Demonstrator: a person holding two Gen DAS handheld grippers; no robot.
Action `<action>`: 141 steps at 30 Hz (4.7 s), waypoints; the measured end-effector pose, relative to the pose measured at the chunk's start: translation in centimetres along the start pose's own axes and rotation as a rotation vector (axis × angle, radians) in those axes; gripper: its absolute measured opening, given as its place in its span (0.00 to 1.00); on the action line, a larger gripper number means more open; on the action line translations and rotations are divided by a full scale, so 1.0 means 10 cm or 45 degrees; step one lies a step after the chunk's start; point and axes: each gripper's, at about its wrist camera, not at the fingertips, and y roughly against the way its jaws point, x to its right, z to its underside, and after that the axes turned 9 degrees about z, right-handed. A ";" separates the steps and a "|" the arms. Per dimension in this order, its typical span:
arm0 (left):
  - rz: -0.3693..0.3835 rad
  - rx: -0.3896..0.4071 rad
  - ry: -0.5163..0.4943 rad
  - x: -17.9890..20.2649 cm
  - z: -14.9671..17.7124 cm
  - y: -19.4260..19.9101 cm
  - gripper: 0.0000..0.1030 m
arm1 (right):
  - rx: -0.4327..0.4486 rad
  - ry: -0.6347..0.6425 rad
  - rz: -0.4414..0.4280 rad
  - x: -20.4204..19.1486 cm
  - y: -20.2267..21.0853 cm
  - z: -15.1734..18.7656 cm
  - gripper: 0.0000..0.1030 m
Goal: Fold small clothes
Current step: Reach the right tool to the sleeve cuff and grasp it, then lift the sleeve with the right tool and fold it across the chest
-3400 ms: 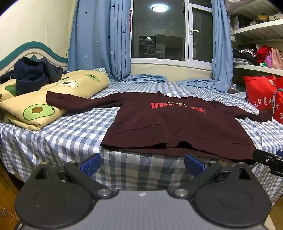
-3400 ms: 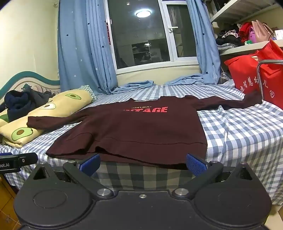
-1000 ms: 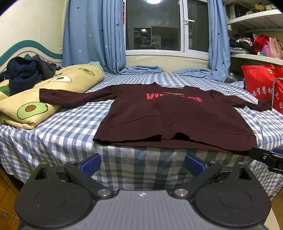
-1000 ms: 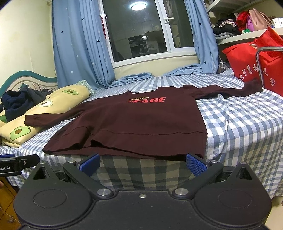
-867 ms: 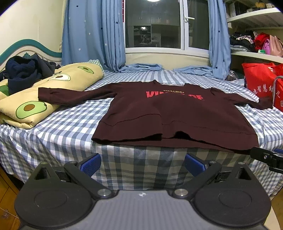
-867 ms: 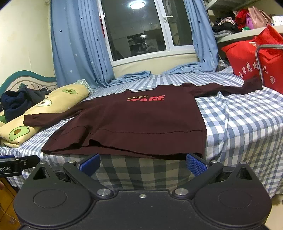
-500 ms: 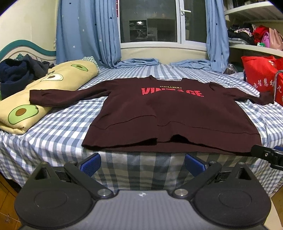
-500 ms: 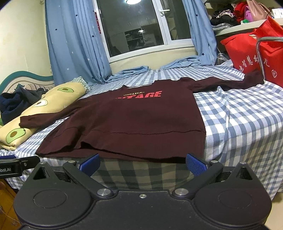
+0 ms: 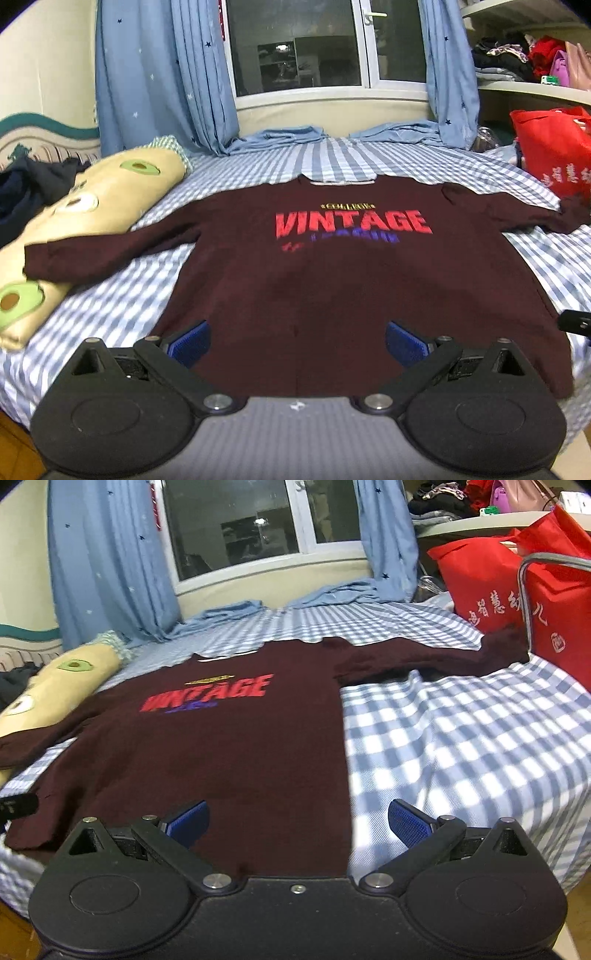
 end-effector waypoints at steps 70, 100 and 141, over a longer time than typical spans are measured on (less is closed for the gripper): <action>0.139 -0.055 0.054 0.61 0.05 -1.62 0.99 | 0.250 -1.009 0.369 3.20 -2.77 -1.47 0.62; 0.249 0.038 0.156 0.28 -0.12 -1.18 0.99 | 0.559 -0.501 0.336 1.94 -1.50 -2.42 0.12; 0.021 0.175 0.303 -0.62 -0.38 -0.98 0.99 | 0.234 0.335 -0.226 -1.01 -1.23 -1.04 0.91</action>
